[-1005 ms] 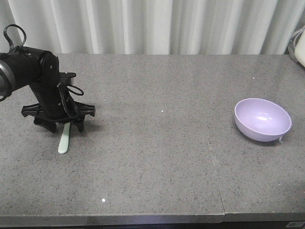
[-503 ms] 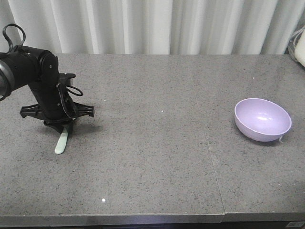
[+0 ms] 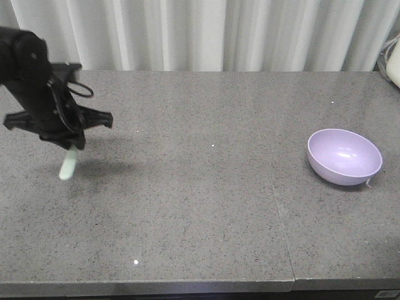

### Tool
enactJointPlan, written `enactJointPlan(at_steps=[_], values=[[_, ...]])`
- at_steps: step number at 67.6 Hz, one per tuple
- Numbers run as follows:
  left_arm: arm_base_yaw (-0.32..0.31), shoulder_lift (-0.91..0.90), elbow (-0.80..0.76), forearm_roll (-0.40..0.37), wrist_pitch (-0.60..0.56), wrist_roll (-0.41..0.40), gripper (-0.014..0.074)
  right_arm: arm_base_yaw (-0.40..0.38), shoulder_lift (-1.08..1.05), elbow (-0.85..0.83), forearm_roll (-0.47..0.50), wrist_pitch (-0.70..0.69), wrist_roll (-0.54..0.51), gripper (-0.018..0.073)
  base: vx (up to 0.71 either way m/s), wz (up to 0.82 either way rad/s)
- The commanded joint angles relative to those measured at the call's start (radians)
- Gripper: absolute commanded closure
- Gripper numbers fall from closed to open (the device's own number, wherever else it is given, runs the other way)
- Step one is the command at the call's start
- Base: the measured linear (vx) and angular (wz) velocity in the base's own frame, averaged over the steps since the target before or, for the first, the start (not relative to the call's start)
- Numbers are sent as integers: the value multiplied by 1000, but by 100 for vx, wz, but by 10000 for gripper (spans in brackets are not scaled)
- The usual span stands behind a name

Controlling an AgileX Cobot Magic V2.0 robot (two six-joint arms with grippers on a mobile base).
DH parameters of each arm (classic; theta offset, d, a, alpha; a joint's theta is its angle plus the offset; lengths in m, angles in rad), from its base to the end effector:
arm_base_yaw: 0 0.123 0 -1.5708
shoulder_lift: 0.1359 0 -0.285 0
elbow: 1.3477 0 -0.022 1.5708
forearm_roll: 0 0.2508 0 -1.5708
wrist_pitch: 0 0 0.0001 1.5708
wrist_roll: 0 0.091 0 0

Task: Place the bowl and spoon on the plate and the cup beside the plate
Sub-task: 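Close the left gripper on the spoon handle and lift it, then lower the right gripper onto the lilac bowl's rim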

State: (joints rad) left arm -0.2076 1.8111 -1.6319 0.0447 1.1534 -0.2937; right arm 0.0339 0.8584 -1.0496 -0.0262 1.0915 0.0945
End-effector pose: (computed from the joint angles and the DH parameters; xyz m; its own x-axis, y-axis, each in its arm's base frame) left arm 0.3780 -0.0758 0.3008 -0.9446 -0.0789 -0.3185 -0.0664 0.9965 -0.0498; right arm 0.1422 0.0027 0.3859 -0.7249 0.0578 -0.6864 0.0419 0.9983 0.0398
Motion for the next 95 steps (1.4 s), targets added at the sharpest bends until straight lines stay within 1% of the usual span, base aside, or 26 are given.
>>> enactJointPlan(at_steps=[1,7,26,48,61,72,86,95], values=[[-5,-134,-25,-4,16,2,604,-6,-4,-29,-8,-57,-4,87,0,0],[-5,-211,-25,-4,45,25,604,-6,-4,-29,-8,-57,-4,87,0,0],[-5,-414,-25,1,99,45,604,-6,-4,-29,-8,-57,-4,87,0,0],[-5,-593,-21,1,99,49,603,-6,-4,-29,-8,-57,-4,87,0,0],[-5,-640,-21,1,99,50,603,-6,-4,-29,2,-57,-5,87,0,0],[-5,-641,-21,1,99,50,603,-6,0,-29,11,-56,-4,87,0,0],[-5,-640,-21,1,99,50,603,-6,64,-29,-46,-111,6,87,0,0],[-5,-640,-21,1,99,50,603,-9,149,-29,-91,-152,43,87,0,0]])
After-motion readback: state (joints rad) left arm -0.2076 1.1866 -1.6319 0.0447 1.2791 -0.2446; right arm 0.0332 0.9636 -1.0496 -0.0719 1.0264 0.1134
